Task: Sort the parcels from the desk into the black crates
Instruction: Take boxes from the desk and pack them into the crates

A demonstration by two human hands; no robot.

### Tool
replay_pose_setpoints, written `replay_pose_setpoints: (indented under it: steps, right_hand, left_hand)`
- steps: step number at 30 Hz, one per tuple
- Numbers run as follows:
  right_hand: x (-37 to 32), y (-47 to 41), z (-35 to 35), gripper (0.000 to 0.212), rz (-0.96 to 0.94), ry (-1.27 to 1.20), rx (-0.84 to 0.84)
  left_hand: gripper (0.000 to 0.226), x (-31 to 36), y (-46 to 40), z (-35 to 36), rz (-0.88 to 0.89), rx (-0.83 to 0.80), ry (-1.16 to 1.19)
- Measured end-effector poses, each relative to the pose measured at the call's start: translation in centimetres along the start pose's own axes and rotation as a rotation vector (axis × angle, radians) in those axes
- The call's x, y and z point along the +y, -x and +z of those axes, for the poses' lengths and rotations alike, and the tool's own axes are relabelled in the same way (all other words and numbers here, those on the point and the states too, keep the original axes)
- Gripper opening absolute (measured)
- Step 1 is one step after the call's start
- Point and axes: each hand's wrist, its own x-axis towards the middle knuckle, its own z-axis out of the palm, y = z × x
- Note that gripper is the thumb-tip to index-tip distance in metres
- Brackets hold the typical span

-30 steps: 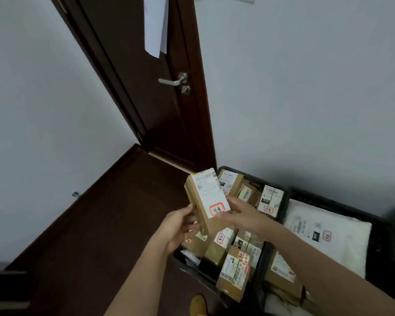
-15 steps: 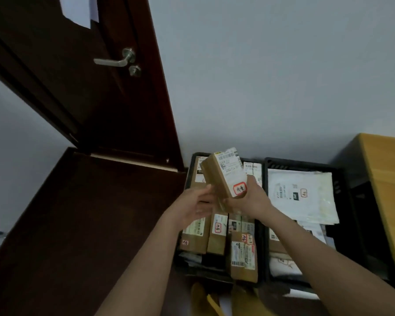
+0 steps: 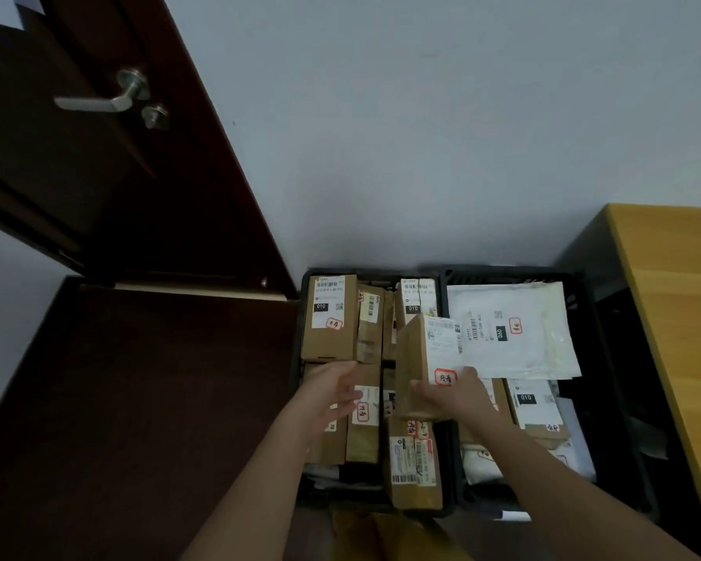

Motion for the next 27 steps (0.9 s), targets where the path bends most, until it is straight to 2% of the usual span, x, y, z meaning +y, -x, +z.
replay_pose_setpoints:
  steps: [4,6,8,11,15,21,24,27]
  right_hand:
    - [-0.2,-1.6,0.4,0.084,-0.080,0.009,-0.086]
    - [-0.9,-2.2,0.6,0.077,-0.119,0.050,-0.111]
    - [-1.7,-2.7,0.8,0.070,-0.145,0.061,-0.094]
    - [-2.8,-3.7,1.6,0.074,-0.168,0.056,-0.072]
    - [-3.9,-5.2,2.8,0.081,-0.159,0.048,-0.056]
    - [-4.0,-6.2,3.8,0.073,-0.145,0.085,-0.018]
    - [-3.7,-6.5,4.2,0.078,-0.129,0.112,-0.090]
    - [-2.7,-6.3,3.9,0.082,-0.124,0.143,-0.120]
  left_hand:
    - [0.029,-0.3,-2.1,0.9,-0.029,0.093,0.020]
    - [0.027,-0.4,-3.0,1.5,-0.021,0.136,0.011]
    - [0.024,-0.6,-3.7,1.9,-0.004,0.159,-0.024]
    - [0.021,-0.7,-4.5,2.2,0.010,0.174,-0.087]
    - [0.021,0.2,-6.0,2.1,-0.001,0.165,-0.143]
    - [0.035,1.8,-8.8,2.3,-0.008,0.065,-0.219]
    - [0.030,2.5,-9.2,2.8,0.003,0.029,-0.184]
    - [0.042,2.4,-9.7,3.3,-0.001,-0.007,-0.172]
